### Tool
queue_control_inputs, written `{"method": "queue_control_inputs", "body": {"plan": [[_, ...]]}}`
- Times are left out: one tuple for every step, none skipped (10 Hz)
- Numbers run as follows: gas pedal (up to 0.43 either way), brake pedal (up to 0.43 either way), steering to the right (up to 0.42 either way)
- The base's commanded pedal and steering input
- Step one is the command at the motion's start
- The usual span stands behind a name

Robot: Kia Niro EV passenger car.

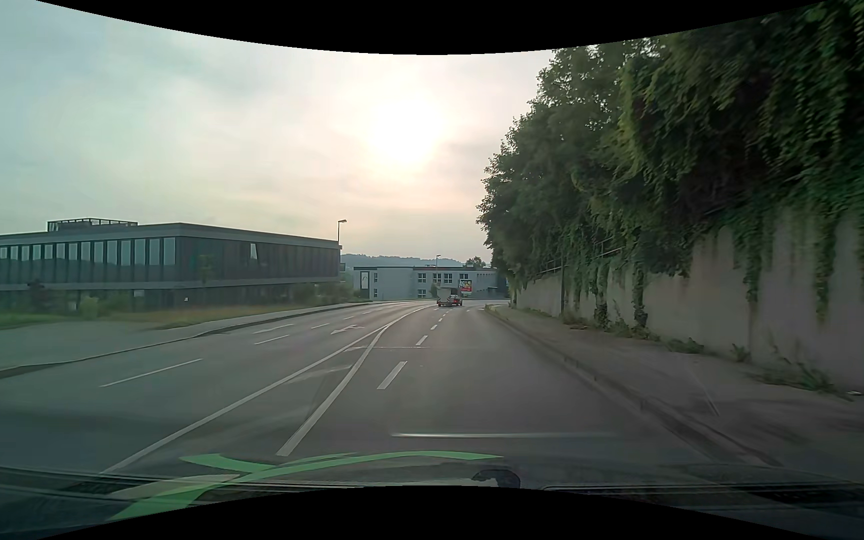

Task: Follow the waypoints while adhering to traffic rules and regulations

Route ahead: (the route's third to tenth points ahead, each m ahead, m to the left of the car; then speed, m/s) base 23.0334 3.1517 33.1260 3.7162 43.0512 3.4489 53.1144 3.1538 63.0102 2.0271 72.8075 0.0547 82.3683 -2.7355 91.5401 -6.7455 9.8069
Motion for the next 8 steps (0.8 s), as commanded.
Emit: {"method": "queue_control_inputs", "body": {"plan": [[0.098, 0.0, -0.052], [0.098, 0.0, -0.048], [0.098, 0.0, -0.044], [0.098, 0.0, -0.039], [0.087, 0.0, -0.031], [0.079, 0.0, -0.023], [0.079, 0.0, -0.016], [0.079, 0.0, -0.011]]}}
